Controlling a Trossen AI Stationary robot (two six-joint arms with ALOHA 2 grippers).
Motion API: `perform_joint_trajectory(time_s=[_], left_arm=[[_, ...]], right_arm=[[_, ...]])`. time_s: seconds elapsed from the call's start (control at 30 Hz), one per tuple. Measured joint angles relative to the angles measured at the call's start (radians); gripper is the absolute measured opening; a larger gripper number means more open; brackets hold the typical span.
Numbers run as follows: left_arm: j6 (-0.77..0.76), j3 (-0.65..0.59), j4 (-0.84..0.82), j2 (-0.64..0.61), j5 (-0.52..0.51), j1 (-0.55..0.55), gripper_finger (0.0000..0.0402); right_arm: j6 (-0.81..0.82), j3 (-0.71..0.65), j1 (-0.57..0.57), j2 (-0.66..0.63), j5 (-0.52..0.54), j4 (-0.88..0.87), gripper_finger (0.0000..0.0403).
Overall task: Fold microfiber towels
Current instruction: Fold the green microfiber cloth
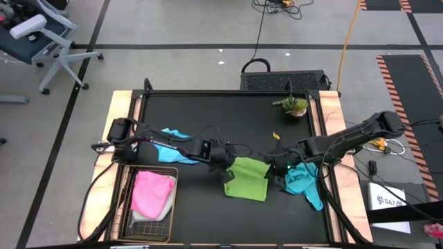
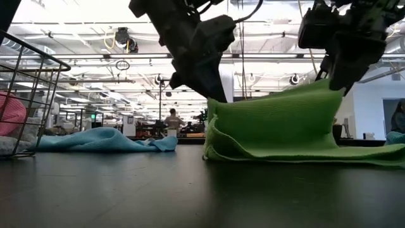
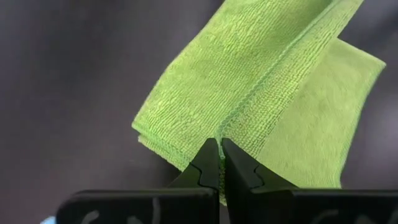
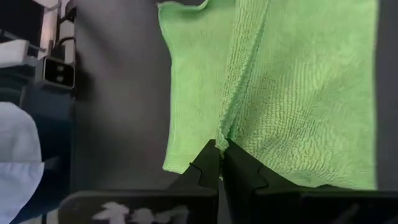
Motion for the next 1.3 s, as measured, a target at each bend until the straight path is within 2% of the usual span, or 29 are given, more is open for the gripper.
perform_joint_trajectory(time_s=[0.3,0.63,0.87,1.3], left_arm=[[-0.035,0.0,0.002,0.0,0.049,-0.042,0.0003],[-0.051,0.0,0.033,0.0,0.205,-0.058,0.0003],[-0.035,0.0,0.085,0.0,0.21,-0.058,0.0003],[0.003,0.0,0.122,0.023,0.105,-0.033,0.0003]], right_arm=[[0.099,0.0,0.114,0.106,-0.001,0.119,0.0],[0.166,0.0,0.189,0.109,-0.003,0.14,0.0],[0.128,0.0,0.19,0.109,-0.012,0.114,0.0],[-0.146,-0.001,-0.024,0.206,-0.009,0.054,0.0]])
